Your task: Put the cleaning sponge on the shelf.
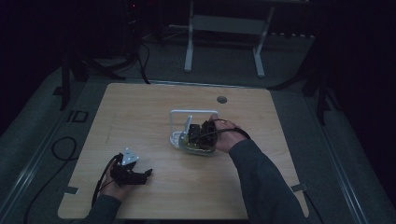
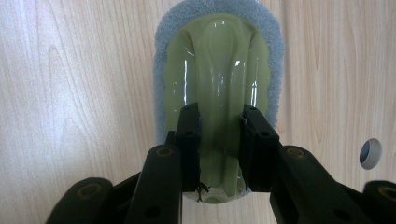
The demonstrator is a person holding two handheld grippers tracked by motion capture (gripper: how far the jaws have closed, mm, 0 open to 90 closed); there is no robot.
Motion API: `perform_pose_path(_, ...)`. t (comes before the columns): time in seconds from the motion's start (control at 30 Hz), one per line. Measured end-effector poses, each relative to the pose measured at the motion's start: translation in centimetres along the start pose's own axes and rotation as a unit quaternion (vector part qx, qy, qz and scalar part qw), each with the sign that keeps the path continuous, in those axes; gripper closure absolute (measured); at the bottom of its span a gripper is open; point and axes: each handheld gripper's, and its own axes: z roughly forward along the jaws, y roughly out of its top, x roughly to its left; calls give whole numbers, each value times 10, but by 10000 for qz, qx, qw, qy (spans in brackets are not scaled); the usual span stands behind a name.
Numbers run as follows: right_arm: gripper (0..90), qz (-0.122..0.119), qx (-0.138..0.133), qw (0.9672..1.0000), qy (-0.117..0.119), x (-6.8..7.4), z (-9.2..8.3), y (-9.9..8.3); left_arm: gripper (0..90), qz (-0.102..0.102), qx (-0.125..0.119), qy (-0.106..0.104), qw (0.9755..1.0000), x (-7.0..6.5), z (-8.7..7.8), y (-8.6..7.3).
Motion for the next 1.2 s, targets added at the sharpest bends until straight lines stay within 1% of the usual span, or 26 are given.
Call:
perform_pose_path(0.17,716,-66,-25,10000,-58,-2,0,3,133,1,1,-1,10000,0,0,0)
perform_pose_path(0.33,716,-178,66,9997,-156,-3,1,5,133,-4,-5,-4,10000,0,0,0)
perform_pose_path(0.47,717,-204,40,9996,-186,-3,3,6,134,3,3,-3,10000,0,0,0)
perform_pose_path(0.5,716,-222,72,9995,-224,-3,4,6,133,0,-1,-4,10000,0,0,0)
perform_pose_path(0.63,716,-265,84,9993,-251,-3,5,8,133,1,-3,-4,10000,0,0,0)
perform_pose_path(0.7,716,-332,146,9989,-286,-3,9,11,133,2,-5,-4,10000,0,0,0)
perform_pose_path(0.83,716,-309,163,9988,-332,-4,11,13,133,3,1,-7,10000,0,0,0)
perform_pose_path(1.0,716,-357,196,9983,-406,-5,15,16,134,5,3,-7,10000,0,0,0)
perform_pose_path(1.2,716,-410,186,9980,-438,-4,19,19,134,3,1,-5,10000,0,0,0)
